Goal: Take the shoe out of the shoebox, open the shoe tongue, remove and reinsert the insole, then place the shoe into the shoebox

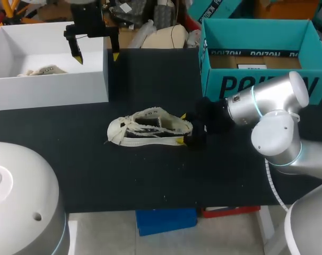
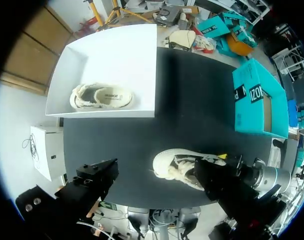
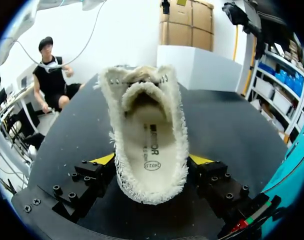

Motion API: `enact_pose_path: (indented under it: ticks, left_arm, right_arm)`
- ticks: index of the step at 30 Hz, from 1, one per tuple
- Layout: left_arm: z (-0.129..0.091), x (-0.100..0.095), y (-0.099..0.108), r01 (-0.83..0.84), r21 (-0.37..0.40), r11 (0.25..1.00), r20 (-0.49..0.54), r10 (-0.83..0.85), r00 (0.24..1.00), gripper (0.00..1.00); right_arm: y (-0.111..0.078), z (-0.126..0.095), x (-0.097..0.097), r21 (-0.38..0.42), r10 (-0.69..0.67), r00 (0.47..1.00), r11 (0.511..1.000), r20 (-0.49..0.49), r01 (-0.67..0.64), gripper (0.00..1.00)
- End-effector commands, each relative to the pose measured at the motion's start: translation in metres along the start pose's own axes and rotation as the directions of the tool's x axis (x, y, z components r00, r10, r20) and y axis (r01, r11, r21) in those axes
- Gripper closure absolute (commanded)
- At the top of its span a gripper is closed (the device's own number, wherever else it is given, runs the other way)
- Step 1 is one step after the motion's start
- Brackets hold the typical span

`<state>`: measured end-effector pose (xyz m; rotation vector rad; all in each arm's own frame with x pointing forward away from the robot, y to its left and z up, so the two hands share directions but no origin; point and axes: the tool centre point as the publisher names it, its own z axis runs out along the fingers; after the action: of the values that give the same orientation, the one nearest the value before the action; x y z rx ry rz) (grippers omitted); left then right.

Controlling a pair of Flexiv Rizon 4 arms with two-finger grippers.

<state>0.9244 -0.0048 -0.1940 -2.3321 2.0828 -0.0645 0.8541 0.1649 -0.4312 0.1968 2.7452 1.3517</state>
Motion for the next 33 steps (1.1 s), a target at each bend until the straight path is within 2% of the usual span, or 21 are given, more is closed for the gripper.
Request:
enact_pose_path:
  ticks: [1, 5, 7, 8, 10, 14, 16, 18, 21, 33]
  left_arm:
    - [0.001, -0.001, 0.001, 0.0, 0.003, 1.0, -0.002, 0.0, 1.0, 0.0]
    - [0.001, -0.001, 0.001, 0.0, 0.003, 1.0, -0.002, 0.0, 1.0, 0.0]
    - [-0.001, -0.003, 0.001, 0.074, 0.095, 0.993, 0.051, -0.079, 0.996, 0.0]
    - [-0.004, 0.0, 0.006, 0.083, 0.121, 0.989, 0.047, -0.089, 0.995, 0.0]
    - [-0.01, 0.012, 0.017, 0.11, 0.173, 0.979, 0.049, -0.12, 0.992, 0.0]
    - [-0.018, 0.039, 0.038, 0.094, 0.197, 0.976, 0.012, -0.098, 0.995, 0.0]
    - [-0.016, 0.054, 0.049, 0.07, 0.218, 0.973, 0.03, -0.079, 0.996, 0.0]
    - [-0.013, 0.067, 0.062, 0.032, 0.222, 0.974, 0.045, -0.043, 0.998, 0.0]
    - [-0.005, 0.079, 0.076, -0.028, 0.189, 0.982, 0.052, 0.019, 0.998, 0.0]
    - [0.044, 0.103, 0.103, -0.139, 0.09, 0.986, 0.143, 0.125, 0.982, 0.0]
  right_arm:
    - [0.0, 0.001, 0.0, 0.002, 0.001, 1.0, 1.0, 0.001, -0.001, 1.0]
    - [0.0, 0.001, 0.0, 0.002, 0.001, 1.0, 1.0, 0.001, -0.001, 1.0]
    - [0.0, 0.001, 0.0, 0.002, 0.001, 1.0, 1.0, 0.001, -0.001, 1.0]
    - [0.0, 0.001, 0.0, 0.002, 0.001, 1.0, 1.0, 0.001, -0.001, 1.0]
    - [0.0, 0.001, 0.0, 0.002, 0.001, 1.0, 1.0, 0.001, -0.001, 1.0]
    - [0.0, 0.001, 0.0, 0.002, 0.001, 1.0, 1.0, 0.001, -0.001, 1.0]
    - [0.0, 0.001, 0.0, 0.002, 0.001, 1.0, 1.0, 0.001, -0.001, 1.0]
    - [0.0, 0.001, 0.0, 0.002, 0.001, 1.0, 1.0, 0.001, -0.001, 1.0]
    - [0.0, 0.001, 0.0, 0.002, 0.001, 1.0, 1.0, 0.001, -0.001, 1.0]
    - [0.0, 0.001, 0.0, 0.002, 0.001, 1.0, 1.0, 0.001, -0.001, 1.0]
